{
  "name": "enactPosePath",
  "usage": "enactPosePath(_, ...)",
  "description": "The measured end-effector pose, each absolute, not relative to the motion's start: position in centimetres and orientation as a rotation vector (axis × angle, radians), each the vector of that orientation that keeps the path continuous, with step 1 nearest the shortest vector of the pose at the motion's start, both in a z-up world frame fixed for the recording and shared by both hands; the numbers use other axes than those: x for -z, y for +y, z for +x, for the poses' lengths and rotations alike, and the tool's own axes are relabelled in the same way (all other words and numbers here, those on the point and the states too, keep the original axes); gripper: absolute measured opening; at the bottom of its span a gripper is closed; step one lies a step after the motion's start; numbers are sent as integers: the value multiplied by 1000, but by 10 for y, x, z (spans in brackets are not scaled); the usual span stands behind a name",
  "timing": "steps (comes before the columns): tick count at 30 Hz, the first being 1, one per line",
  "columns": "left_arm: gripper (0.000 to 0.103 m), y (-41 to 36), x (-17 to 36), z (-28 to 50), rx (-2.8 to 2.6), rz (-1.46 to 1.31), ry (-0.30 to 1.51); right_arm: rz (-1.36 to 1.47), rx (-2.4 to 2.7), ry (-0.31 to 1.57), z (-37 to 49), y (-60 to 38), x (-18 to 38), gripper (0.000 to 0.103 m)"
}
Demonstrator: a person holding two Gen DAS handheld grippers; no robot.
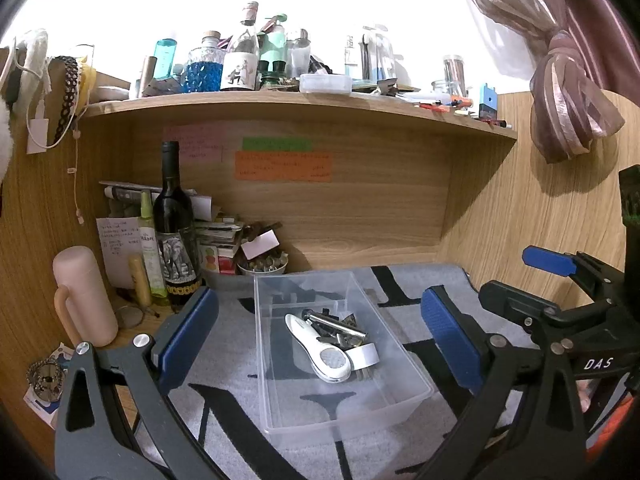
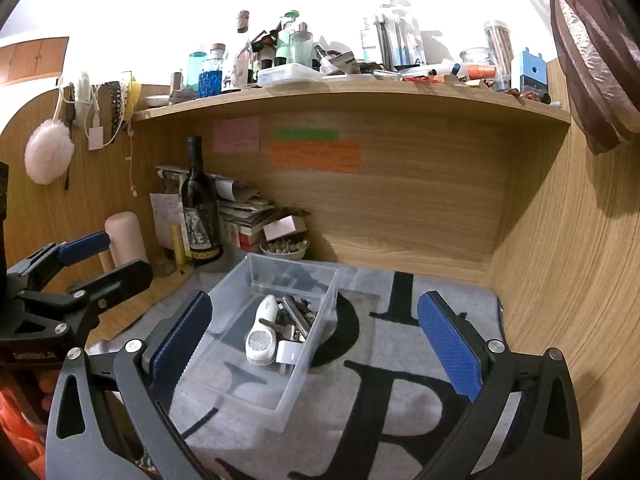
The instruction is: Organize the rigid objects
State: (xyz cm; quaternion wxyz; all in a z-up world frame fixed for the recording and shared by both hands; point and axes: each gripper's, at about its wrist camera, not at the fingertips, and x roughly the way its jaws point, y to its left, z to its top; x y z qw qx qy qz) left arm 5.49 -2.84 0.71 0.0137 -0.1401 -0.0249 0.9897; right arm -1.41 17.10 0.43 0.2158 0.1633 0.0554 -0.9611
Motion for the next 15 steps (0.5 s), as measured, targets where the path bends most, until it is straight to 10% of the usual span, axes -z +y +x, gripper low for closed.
enactPosePath(15, 103, -30, -5, 50, -3088, -461, -85, 434, 2677, 153, -17, 172, -6, 103)
